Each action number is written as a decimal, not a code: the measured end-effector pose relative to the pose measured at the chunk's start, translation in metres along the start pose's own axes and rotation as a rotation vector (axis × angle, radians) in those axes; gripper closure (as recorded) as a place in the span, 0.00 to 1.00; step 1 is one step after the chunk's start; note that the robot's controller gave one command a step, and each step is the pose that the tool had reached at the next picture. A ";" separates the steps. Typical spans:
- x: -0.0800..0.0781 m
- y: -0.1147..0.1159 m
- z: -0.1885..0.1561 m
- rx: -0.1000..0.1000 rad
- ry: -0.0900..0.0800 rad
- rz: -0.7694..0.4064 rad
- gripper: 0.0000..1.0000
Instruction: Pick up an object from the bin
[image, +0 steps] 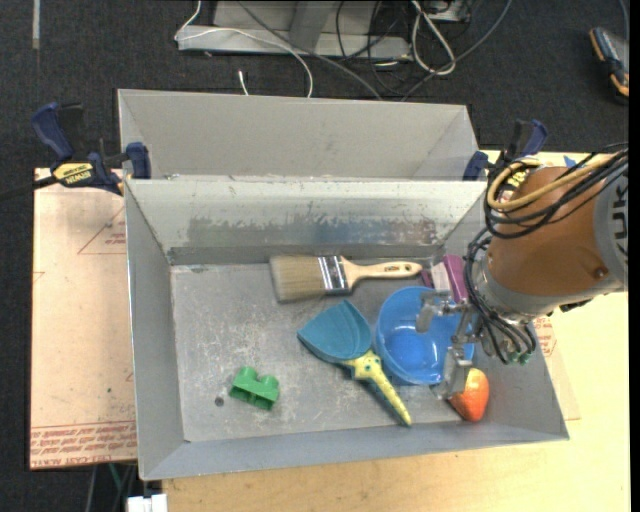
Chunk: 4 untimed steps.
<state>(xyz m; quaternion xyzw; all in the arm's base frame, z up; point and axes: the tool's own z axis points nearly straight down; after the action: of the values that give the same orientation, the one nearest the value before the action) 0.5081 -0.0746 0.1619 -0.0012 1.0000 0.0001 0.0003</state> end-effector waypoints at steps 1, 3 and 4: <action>0.000 0.000 0.000 0.000 0.000 0.001 0.00; 0.016 0.041 -0.065 0.000 -0.013 0.031 0.00; -0.004 0.030 0.021 -0.002 0.006 0.191 0.00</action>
Offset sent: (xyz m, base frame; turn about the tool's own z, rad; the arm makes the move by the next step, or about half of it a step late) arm -0.0009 0.0261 -0.0281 0.0257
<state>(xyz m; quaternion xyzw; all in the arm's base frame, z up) 0.5120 -0.0444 0.1404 0.0942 0.9956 0.0013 -0.0027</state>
